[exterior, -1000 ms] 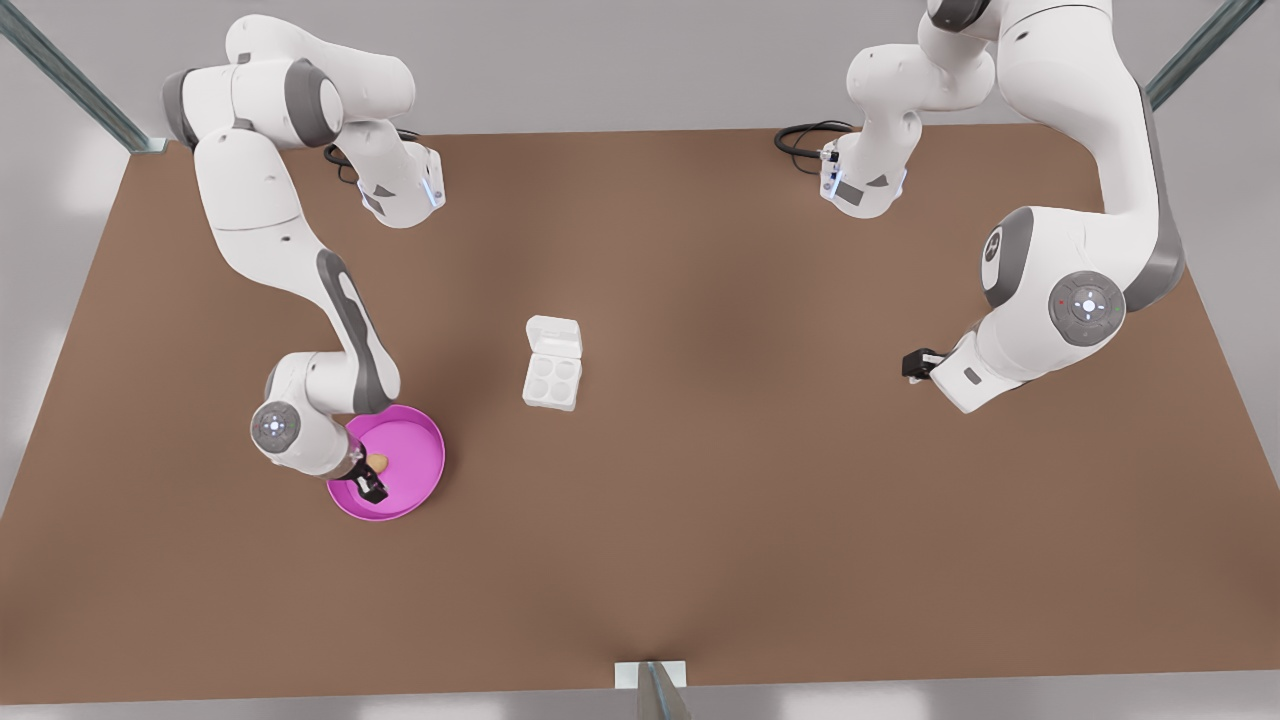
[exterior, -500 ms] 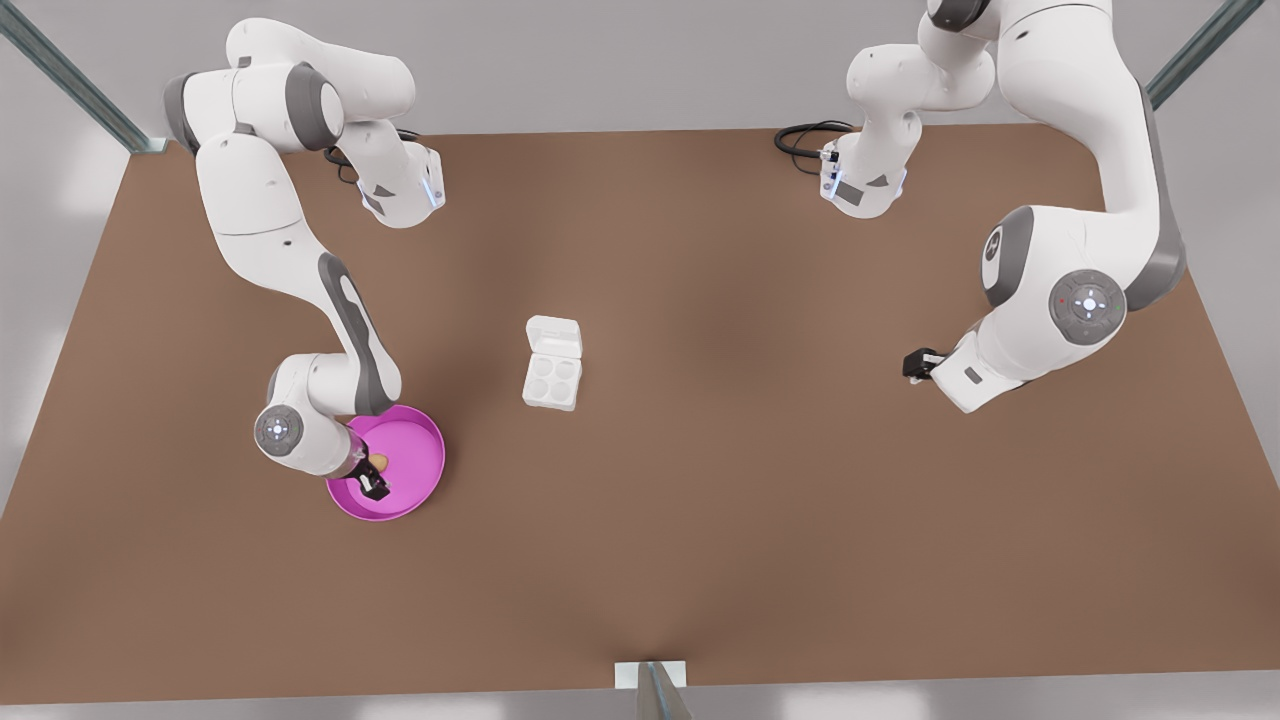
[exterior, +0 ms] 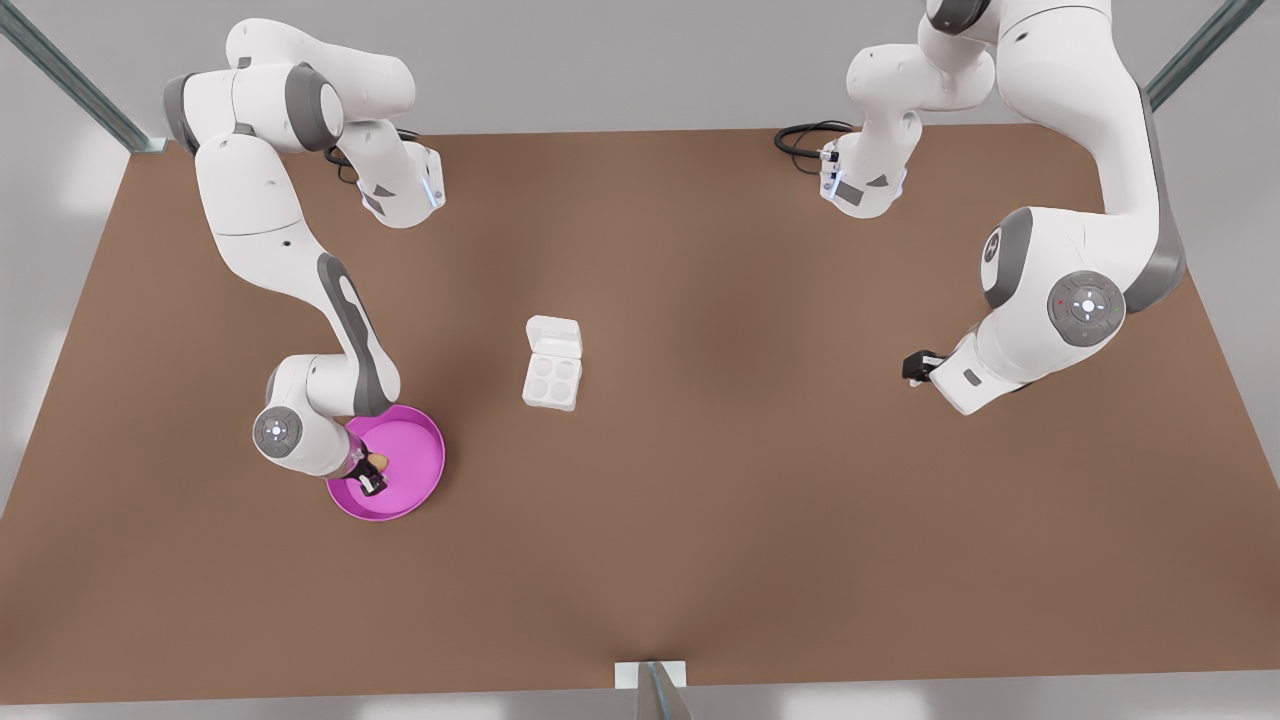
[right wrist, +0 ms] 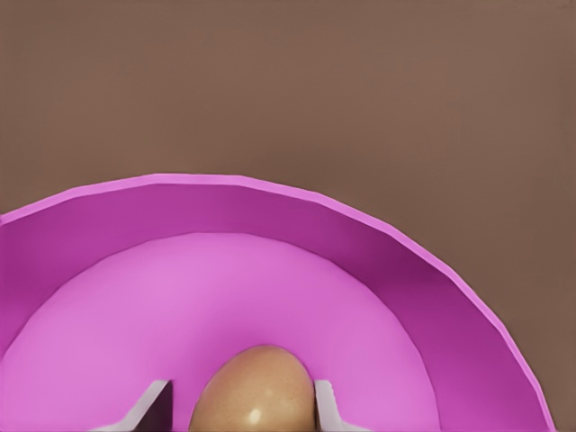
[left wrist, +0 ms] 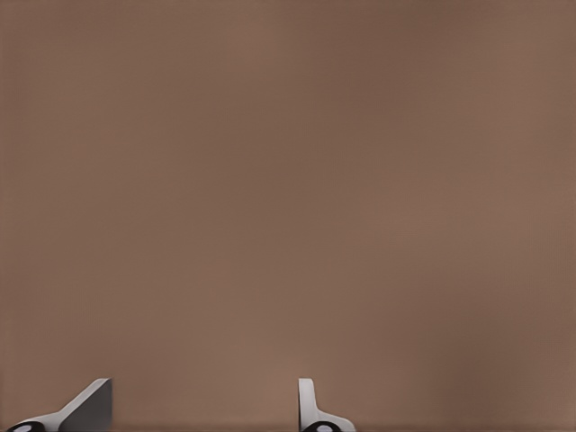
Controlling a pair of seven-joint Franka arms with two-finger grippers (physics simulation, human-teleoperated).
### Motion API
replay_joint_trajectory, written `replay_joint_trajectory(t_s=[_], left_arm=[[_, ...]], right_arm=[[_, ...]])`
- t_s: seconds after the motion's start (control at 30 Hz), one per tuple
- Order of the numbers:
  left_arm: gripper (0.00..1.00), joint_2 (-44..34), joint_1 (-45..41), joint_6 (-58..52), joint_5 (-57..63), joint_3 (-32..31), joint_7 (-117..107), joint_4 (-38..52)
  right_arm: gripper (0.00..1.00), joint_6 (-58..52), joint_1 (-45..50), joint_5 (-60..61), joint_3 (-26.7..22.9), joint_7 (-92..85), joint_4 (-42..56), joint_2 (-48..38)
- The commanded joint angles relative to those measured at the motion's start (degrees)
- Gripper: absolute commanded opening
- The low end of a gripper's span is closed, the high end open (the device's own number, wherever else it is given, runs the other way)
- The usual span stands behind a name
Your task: Pack egg into the box and close the box lid
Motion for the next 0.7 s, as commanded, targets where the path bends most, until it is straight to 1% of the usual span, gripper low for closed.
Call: replay_joint_trajectory(t_s=[0.0,0.1,0.27,0.43,0.67], left_arm=[[1.00,-0.06,0.00,-0.03,0.11,-0.01,0.00,0.03],[1.00,0.03,0.00,0.06,0.11,-0.01,0.00,0.12],[1.00,0.12,0.00,-0.21,0.20,-0.10,0.00,0.82],[1.00,0.47,0.00,-0.21,0.82,-0.19,0.00,0.91],[1.00,0.82,-0.09,-0.12,0.91,-0.19,0.00,1.26]], right_arm=[[0.67,-0.18,0.05,-0.06,0.00,-1.04,0.07,-0.05],[0.62,-0.61,0.14,-0.33,0.00,-1.13,0.07,-0.05],[0.61,-1.14,0.14,-0.24,0.00,-1.57,0.51,0.38],[0.56,-1.41,0.14,-0.24,0.00,-1.92,0.68,0.38],[0.54,-2.64,0.22,-0.24,0.00,-1.92,1.30,0.38]])
